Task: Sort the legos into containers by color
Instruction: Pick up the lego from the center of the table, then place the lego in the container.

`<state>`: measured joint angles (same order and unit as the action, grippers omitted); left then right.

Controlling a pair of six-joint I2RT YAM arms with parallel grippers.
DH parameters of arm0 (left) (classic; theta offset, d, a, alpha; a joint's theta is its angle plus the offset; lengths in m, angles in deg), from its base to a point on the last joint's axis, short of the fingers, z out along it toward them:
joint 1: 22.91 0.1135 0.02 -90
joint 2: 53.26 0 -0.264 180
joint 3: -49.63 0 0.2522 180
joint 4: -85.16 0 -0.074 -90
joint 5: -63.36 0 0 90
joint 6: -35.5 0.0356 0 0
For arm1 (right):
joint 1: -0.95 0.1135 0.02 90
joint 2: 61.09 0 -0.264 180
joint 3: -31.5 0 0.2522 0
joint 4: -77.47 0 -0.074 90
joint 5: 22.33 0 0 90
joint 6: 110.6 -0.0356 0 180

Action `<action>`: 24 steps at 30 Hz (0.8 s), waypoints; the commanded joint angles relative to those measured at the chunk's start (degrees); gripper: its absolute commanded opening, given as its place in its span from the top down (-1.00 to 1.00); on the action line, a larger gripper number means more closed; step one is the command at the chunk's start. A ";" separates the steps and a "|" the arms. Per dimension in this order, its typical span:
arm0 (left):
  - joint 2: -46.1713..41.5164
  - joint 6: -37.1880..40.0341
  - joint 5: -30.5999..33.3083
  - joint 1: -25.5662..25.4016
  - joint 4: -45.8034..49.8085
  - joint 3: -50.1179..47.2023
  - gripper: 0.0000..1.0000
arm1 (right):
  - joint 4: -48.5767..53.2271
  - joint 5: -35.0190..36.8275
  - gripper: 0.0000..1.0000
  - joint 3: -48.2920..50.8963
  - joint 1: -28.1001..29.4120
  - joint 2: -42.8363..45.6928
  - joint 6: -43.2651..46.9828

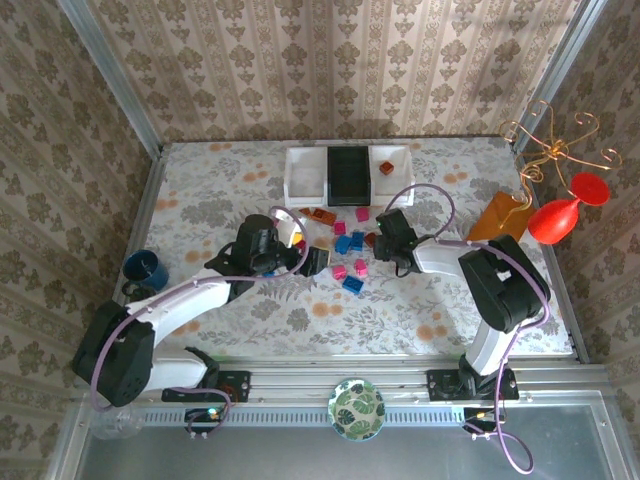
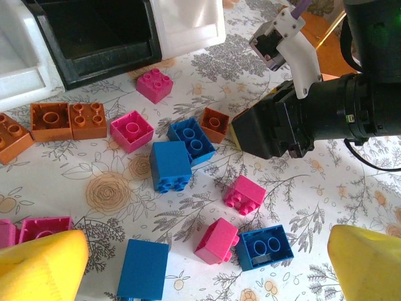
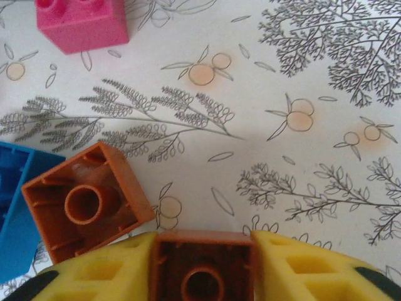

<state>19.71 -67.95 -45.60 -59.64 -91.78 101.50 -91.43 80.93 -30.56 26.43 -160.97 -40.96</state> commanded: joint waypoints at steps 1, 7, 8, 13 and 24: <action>-1.25 1.55 1.34 -0.36 -0.48 -0.83 -0.99 | 0.54 -0.73 0.27 -1.37 -0.34 -0.11 0.27; -0.28 -0.89 0.41 -0.31 -2.11 -0.12 -0.99 | -0.26 -3.42 0.37 -0.40 -2.62 8.38 -1.03; 0.11 -1.66 -0.78 -0.36 -3.62 0.10 -0.99 | -1.29 -4.62 0.38 -0.63 -3.59 8.83 -1.70; 4.58 -7.69 -6.23 -1.10 -12.56 3.29 -0.97 | -5.02 -7.32 0.40 -7.16 -8.40 4.65 -5.33; 5.78 -7.56 -2.28 -2.80 -8.73 7.60 -0.96 | 1.40 -3.57 0.28 -38.57 -12.10 -20.13 -5.22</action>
<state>26.80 -74.44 -48.88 -62.22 -100.85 108.13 -94.16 75.84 -63.56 14.86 -177.05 -45.29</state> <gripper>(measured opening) 0.981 0.353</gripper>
